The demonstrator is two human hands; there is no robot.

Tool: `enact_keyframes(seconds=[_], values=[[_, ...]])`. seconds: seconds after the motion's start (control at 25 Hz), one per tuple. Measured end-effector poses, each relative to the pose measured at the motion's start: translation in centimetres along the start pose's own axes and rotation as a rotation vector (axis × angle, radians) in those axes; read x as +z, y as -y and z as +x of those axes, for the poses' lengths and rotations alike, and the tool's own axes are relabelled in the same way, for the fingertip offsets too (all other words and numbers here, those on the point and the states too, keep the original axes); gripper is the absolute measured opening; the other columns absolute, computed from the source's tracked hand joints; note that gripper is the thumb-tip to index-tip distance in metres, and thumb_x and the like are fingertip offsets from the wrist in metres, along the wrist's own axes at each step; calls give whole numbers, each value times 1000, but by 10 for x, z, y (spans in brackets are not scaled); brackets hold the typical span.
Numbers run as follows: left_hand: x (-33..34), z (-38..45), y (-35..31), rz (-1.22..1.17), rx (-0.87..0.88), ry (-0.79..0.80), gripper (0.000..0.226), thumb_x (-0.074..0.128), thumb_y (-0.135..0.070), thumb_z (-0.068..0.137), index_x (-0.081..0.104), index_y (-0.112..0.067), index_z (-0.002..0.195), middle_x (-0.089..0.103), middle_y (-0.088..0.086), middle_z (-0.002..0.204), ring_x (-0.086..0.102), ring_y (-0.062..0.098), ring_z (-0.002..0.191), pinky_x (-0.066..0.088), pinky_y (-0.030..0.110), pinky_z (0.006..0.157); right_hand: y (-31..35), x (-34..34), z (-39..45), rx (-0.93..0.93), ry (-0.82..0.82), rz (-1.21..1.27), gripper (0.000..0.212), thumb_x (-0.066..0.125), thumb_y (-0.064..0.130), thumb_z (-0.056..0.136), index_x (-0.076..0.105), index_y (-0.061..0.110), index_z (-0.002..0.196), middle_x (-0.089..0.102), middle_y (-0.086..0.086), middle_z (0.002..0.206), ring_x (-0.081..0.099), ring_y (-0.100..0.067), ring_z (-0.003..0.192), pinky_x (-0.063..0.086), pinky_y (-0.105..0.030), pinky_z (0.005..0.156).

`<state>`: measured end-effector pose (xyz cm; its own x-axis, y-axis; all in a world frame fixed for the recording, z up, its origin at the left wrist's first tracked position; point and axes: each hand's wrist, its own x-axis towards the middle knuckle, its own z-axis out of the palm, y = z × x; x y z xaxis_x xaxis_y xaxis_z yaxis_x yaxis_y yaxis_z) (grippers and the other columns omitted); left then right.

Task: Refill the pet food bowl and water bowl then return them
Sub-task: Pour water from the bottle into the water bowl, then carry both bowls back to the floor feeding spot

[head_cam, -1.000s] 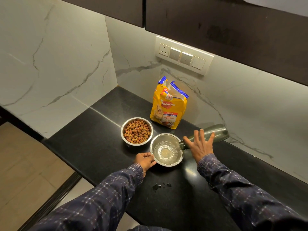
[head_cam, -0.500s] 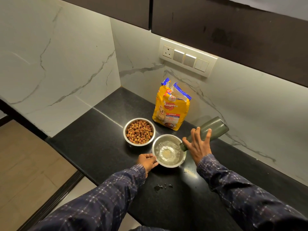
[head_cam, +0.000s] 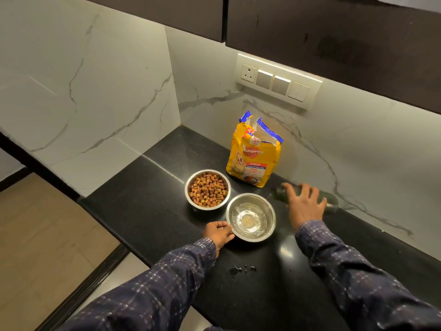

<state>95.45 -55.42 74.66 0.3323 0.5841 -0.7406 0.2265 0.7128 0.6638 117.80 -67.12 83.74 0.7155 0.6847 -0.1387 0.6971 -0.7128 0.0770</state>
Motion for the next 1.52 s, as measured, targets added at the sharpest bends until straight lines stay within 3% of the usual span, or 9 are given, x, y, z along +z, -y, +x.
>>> enact_keyframes(seconds=[0.12, 0.32, 0.56, 0.76, 0.84, 0.96, 1.08, 1.32, 1.52], values=[[0, -1, -1, 11, -13, 11, 7, 68, -2, 98, 67, -6, 104, 72, 12, 102, 72, 17, 89, 62, 24, 67, -22, 8, 17, 192, -123, 492, 74, 80, 34, 90, 39, 28, 152, 49, -17, 146, 47, -40, 136, 51, -67, 103], [-4, 2, -1, 61, -13, 12, 18, 70, -6, 97, 68, -1, 114, 73, 17, 111, 72, 18, 92, 63, 27, 70, -39, 10, 30, 461, -201, 988, 74, 82, 30, 89, 41, 12, 148, 56, -22, 145, 53, -44, 136, 45, -60, 115], [-15, 5, -5, -79, 0, -120, 49, 57, -49, 103, 70, -2, 103, 75, 17, 102, 75, 29, 95, 66, 43, 83, -43, 17, 30, 444, -183, 996, 72, 83, 36, 88, 46, 12, 145, 59, -21, 142, 55, -43, 133, 44, -58, 115], [-42, 18, -22, -17, 135, -338, 45, 55, -45, 105, 71, -3, 105, 72, 10, 92, 72, 22, 79, 65, 38, 71, -46, 31, 17, 506, -122, 956, 92, 88, 52, 79, 43, 11, 150, 51, -18, 150, 51, -39, 137, 45, -59, 115], [-60, 28, -37, 83, 188, -393, 48, 54, -47, 104, 72, -3, 106, 72, 8, 90, 71, 20, 77, 64, 35, 65, -36, 46, -5, 590, -162, 940, 73, 74, 57, 89, 51, 7, 136, 54, -20, 135, 57, -38, 124, 52, -57, 106], [-83, 44, -56, 139, 157, -320, 48, 56, -55, 102, 69, -9, 109, 73, 10, 106, 73, 23, 90, 66, 40, 75, -4, 74, -41, 542, 153, 963, 52, 47, 57, 105, 66, 9, 99, 67, -8, 90, 66, -33, 96, 55, -48, 98], [-89, 52, -69, 258, 151, -242, 38, 59, -53, 101, 68, -17, 93, 70, 7, 108, 69, 23, 102, 66, 44, 85, 30, 99, -72, 516, 370, 1106, 60, 38, 62, 106, 72, 16, 88, 76, -6, 88, 71, -25, 85, 62, -44, 85], [-93, 66, -64, 196, 156, -191, 32, 63, -36, 103, 71, -10, 120, 70, 12, 122, 68, 28, 117, 64, 45, 92, 83, 123, -92, 613, 326, 1409, 37, 64, 49, 101, 78, 17, 90, 83, -2, 87, 80, -24, 84, 64, -50, 88], [-89, 63, -58, -94, 142, -142, 15, 57, -23, 107, 70, -16, 113, 71, 9, 117, 66, 24, 114, 57, 42, 98, 95, 126, -84, 730, 274, 1520, 31, 64, 40, 103, 76, 14, 93, 83, -6, 88, 79, -28, 87, 62, -53, 95]])
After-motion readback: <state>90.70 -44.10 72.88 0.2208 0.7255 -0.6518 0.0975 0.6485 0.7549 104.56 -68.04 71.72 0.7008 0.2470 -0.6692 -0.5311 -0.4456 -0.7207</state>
